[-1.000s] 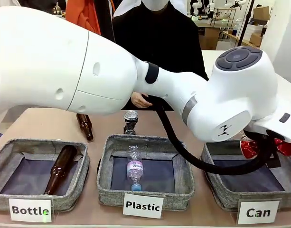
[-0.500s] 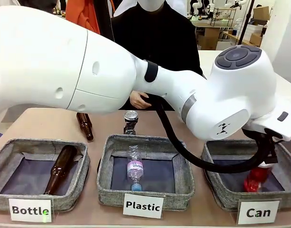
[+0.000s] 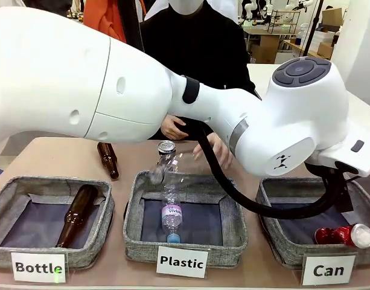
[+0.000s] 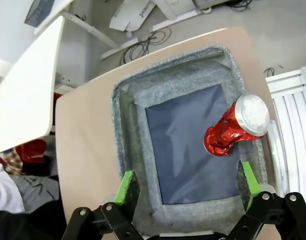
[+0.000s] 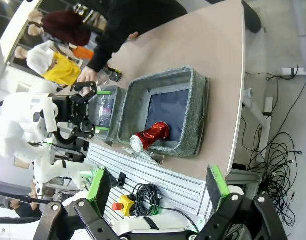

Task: Sort the can waste into the basket.
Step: Pick up the can waste from the table and place it in the right Fabric basket.

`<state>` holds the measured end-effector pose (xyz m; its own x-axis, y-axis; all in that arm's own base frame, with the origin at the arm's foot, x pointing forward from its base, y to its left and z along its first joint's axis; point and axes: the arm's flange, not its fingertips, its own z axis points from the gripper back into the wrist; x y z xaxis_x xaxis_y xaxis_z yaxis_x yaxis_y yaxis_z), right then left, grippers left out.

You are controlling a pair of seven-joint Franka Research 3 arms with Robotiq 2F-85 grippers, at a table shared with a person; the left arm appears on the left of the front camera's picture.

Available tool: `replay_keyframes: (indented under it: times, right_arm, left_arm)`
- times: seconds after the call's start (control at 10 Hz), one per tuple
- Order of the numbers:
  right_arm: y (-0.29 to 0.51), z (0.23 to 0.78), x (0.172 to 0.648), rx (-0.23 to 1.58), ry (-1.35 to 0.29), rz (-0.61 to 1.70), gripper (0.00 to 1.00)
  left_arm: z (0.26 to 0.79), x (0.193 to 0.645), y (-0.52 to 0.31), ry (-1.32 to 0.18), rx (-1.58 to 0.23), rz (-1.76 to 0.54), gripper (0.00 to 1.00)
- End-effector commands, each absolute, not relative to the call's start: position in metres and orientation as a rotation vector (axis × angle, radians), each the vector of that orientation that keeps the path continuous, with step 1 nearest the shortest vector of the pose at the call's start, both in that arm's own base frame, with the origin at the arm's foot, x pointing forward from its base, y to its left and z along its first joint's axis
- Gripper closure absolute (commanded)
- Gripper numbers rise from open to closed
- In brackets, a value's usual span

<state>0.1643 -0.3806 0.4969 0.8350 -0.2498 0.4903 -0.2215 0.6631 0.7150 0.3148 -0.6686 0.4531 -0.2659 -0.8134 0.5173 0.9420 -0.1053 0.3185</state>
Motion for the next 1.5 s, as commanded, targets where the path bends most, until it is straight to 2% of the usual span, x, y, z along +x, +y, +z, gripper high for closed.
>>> replay_keyframes:
  times: [0.0, 0.3, 0.6, 1.2, 1.4]
  right_arm:
    - [-0.374, 0.498, 0.162, 0.857, -0.594, -0.029, 0.0]
    - [-0.368, 0.502, 0.169, 0.935, -0.595, 0.057, 0.0]
    - [-0.37, 0.502, 0.17, 0.954, -0.58, 0.023, 0.0]
    - [-0.366, 0.499, 0.173, 0.958, -0.561, 0.034, 0.0]
    - [-0.356, 0.501, 0.178, 1.003, -0.557, 0.027, 0.0]
  left_arm:
    - [0.469, 0.312, -0.653, -0.607, -0.225, -1.638, 0.0]
    - [0.485, 0.34, -0.601, -0.528, -0.36, -1.557, 0.0]
    - [0.489, 0.335, -0.611, -0.595, -0.368, -1.58, 0.0]
    - [0.49, 0.34, -0.606, -0.594, -0.431, -1.559, 0.0]
    - [0.505, 0.348, -0.581, -0.615, -0.449, -1.517, 0.0]
